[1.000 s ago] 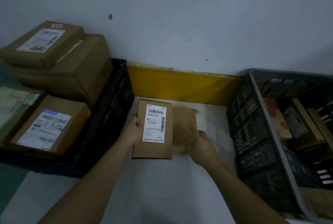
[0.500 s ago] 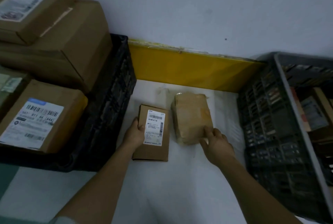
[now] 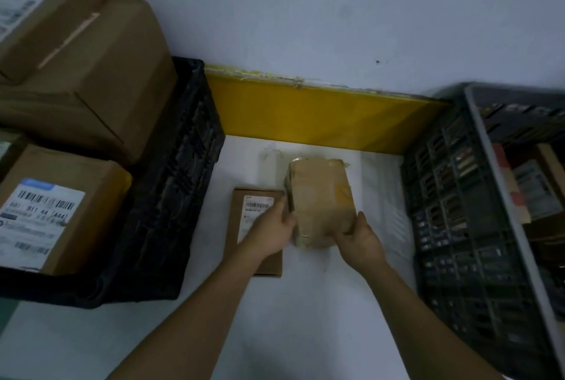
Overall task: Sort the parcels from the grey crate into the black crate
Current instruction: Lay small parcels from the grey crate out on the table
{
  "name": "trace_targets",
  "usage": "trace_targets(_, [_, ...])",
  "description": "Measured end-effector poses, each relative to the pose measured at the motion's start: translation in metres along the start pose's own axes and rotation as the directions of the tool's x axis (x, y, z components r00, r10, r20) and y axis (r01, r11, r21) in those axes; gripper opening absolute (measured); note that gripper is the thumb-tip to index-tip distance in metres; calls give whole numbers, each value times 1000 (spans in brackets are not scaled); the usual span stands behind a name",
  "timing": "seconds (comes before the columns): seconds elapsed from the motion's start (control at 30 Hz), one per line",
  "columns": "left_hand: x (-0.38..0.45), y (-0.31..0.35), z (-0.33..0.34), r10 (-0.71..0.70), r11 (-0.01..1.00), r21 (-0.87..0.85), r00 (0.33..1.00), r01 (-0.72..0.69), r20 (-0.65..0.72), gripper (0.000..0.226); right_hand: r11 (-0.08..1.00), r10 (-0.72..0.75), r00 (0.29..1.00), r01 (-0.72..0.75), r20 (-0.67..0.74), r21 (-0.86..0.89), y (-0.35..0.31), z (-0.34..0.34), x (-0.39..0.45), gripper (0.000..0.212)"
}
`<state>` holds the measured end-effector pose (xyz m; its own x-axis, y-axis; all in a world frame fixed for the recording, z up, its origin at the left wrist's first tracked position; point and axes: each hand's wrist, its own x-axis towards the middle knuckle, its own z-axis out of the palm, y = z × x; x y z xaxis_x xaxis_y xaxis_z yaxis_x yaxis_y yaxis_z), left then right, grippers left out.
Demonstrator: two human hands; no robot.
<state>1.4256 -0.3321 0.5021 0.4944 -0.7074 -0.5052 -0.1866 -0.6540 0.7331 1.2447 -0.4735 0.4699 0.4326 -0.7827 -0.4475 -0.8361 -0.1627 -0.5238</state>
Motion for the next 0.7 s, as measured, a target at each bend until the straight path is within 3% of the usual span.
trace_targets(0.03, [0,9,12,28,998,-50,998,-25,52,54,1000,6,1000,-7,6,26,-5,-4,-1,92])
trace_targets(0.13, [-1,22,31,-10,980,-195,997,25,80,63,990,-12,989,33,-150,136,-13,-20,-12,50])
trace_targets(0.2, [3,22,37,-36,955,-290,995,61,89,68,974,-96,941,155,-324,163,-13,-32,-21,39])
trace_targets(0.27, [9,21,42,-41,948,-310,992,75,116,79,946,-262,869,317,-420,66,-13,-34,-29,39])
trace_targets(0.33, [13,25,42,-67,948,-298,983,116,168,97,907,-407,813,414,-416,-79,-9,-27,-33,40])
trace_targets(0.43, [10,41,35,-121,933,-308,968,186,218,93,828,-561,755,514,-338,-225,0,-15,-35,31])
trace_targets(0.53, [9,52,30,-59,941,-315,978,121,199,94,742,-669,717,661,-194,-112,5,-5,-43,36])
trace_targets(0.6, [10,55,30,7,971,-236,992,23,125,65,779,-605,760,627,-237,22,4,-6,-43,39])
trace_targets(0.67, [10,51,30,38,987,-156,998,-31,41,43,891,-377,868,435,-323,131,8,-10,-34,45])
trace_targets(0.7, [9,49,30,46,986,-162,999,-43,15,40,930,-253,919,317,-301,187,8,-14,-28,50])
